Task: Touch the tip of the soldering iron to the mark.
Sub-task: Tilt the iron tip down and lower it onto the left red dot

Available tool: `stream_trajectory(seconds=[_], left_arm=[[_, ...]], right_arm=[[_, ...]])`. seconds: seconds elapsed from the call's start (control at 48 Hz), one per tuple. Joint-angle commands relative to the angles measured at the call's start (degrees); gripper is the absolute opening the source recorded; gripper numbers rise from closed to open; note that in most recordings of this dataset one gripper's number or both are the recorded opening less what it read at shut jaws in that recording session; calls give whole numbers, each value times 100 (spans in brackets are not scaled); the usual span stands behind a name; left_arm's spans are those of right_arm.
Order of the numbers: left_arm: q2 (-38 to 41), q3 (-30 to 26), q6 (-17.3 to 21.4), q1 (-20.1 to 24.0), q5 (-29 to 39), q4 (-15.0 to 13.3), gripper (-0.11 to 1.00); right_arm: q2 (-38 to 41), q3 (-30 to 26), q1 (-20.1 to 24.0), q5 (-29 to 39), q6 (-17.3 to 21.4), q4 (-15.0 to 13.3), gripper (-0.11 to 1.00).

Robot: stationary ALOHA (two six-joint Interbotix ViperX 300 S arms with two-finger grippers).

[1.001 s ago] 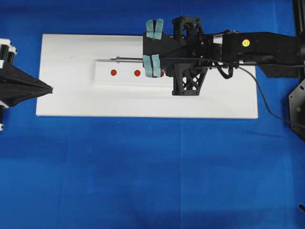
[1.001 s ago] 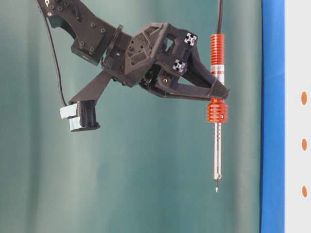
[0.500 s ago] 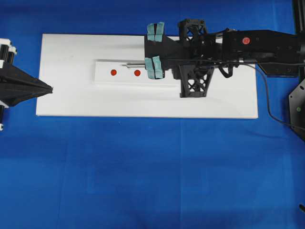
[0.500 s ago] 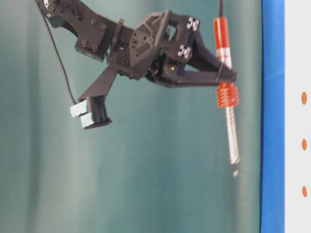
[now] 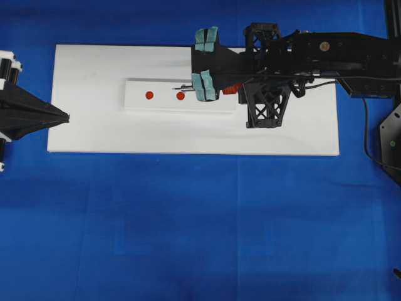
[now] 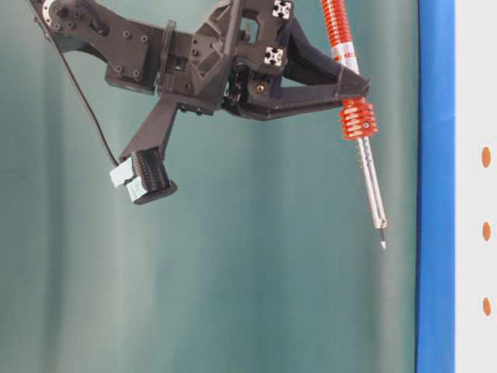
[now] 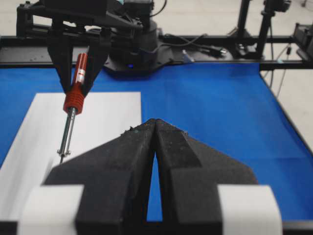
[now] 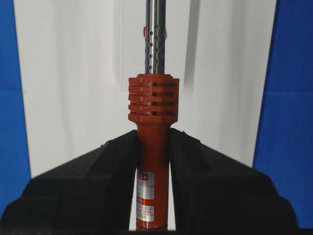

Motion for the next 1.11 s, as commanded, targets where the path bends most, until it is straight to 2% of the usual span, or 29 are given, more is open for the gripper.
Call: stream_trajectory(seconds=[0.0,0.709,1.084], left_arm=[[44,-62,18,-9,-62,18,0],[35,-62,18,-18,-62,18,0],[35,-62,18,-9,-62,18,0]], right_arm=[[-114,-149,18,9,0,18,7],[-62,-149,18,-79,9,18,7],[501,-343,-18,-369,9,9,7]])
